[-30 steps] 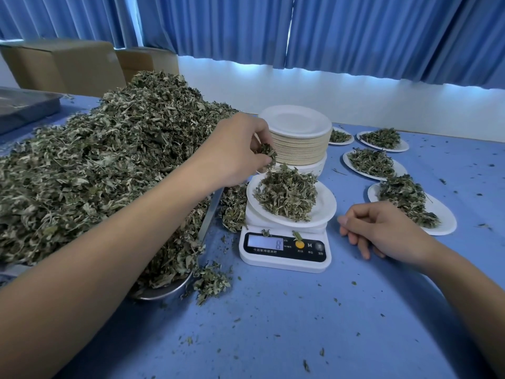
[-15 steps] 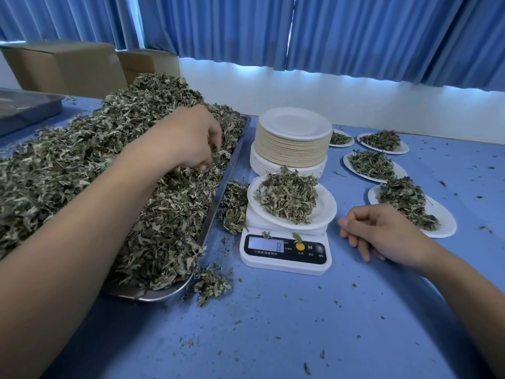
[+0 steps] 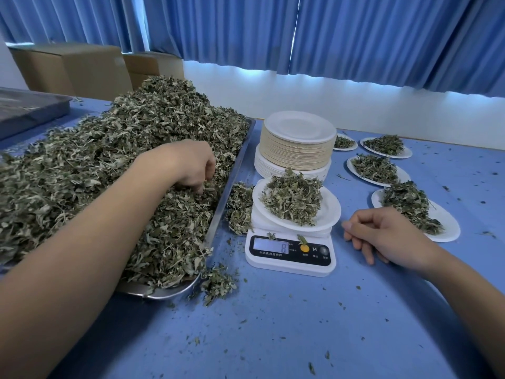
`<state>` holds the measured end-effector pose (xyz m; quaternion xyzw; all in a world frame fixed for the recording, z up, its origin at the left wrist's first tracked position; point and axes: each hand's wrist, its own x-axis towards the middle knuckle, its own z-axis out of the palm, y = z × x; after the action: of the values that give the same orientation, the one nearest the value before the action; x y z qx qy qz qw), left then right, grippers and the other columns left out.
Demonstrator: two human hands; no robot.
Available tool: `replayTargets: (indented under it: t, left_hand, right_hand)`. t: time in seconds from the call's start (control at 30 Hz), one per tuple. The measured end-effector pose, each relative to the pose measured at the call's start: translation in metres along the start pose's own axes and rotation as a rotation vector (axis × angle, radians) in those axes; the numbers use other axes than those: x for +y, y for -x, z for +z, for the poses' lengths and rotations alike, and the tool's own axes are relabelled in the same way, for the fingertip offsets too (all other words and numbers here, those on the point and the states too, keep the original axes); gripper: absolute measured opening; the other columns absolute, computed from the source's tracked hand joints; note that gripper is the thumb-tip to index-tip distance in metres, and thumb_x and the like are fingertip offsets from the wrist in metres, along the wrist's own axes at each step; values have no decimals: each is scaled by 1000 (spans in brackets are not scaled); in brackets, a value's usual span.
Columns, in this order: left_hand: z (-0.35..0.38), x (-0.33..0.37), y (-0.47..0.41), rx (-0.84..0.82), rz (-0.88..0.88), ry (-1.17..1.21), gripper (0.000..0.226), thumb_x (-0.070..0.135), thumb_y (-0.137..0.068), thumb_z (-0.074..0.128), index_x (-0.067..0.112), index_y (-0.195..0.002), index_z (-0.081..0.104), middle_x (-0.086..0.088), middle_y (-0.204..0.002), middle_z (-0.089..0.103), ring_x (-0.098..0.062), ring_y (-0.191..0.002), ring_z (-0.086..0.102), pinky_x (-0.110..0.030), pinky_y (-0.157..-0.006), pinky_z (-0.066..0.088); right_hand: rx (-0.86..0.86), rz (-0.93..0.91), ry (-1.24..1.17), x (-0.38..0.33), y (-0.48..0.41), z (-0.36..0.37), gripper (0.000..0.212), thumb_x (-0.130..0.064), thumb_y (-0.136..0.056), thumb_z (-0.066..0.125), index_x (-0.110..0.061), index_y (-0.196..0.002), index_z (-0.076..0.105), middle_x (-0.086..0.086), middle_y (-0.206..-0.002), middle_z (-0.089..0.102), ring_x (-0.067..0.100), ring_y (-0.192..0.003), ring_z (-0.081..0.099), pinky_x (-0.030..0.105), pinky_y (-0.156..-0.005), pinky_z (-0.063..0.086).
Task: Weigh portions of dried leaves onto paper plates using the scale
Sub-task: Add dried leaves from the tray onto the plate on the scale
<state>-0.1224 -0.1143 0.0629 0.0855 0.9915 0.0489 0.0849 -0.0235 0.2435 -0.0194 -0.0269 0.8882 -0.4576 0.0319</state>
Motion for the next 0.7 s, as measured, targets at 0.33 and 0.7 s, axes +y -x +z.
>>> replayTargets:
  t: [0.33, 0.7]
  left_hand:
    - [-5, 27, 4, 184, 163, 160, 21, 27, -80, 85, 24, -98, 73, 11, -84, 61, -19, -86, 63, -28, -77, 46]
    - [4, 26, -5, 258, 244, 272, 16, 32, -79, 85, 22, -87, 74, 11, -74, 66, -2, -68, 59, -21, -59, 42]
  right_hand:
    - [-8, 4, -4, 0, -1, -1, 33, -26, -100, 64, -5, -75, 70, 12, -63, 64, 24, -43, 56, 22, -36, 32]
    - [-9, 3, 1, -2, 0, 0, 33, -26, -100, 64, -4, -76, 70, 12, -63, 64, 23, -43, 55, 22, -36, 32]
